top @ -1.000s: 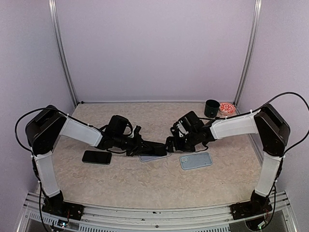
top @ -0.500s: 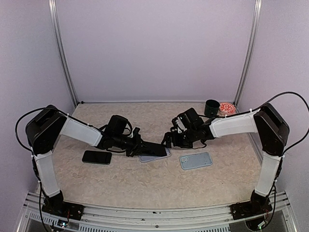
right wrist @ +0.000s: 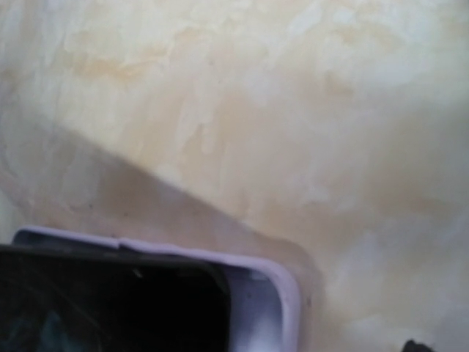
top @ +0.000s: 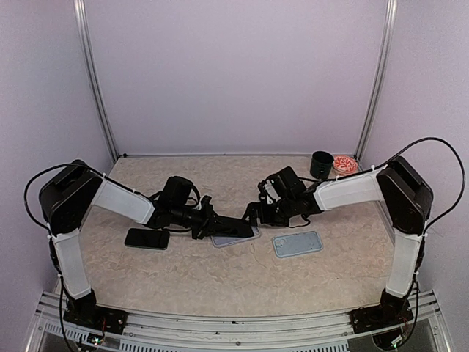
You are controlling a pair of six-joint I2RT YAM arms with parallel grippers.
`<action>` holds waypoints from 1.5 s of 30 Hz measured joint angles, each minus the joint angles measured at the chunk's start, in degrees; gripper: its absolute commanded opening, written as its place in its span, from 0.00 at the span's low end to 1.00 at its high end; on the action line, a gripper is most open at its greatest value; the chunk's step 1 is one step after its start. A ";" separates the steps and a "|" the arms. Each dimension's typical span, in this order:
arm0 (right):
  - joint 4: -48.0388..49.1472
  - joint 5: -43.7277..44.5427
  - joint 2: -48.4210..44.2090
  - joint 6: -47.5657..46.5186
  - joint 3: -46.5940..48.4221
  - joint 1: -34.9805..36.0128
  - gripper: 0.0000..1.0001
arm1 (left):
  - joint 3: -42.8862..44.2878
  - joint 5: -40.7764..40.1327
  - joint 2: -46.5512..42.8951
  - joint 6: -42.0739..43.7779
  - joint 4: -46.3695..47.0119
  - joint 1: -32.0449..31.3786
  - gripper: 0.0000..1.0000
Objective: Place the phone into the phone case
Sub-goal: Install the phone on the phone case.
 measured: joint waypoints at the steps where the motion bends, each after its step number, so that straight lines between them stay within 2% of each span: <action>1: 0.20 -0.33 0.26 0.02 0.00 0.00 0.99 | -0.15 0.02 0.02 -0.20 0.28 0.00 0.00; 28: 9.90 -11.08 3.06 1.90 -1.95 -0.44 0.95 | -4.33 0.26 1.46 -4.52 9.68 -0.13 0.00; 45: 11.82 -11.43 3.06 2.64 -2.84 -0.44 0.94 | -6.10 -0.87 4.04 -8.98 18.49 -1.44 0.00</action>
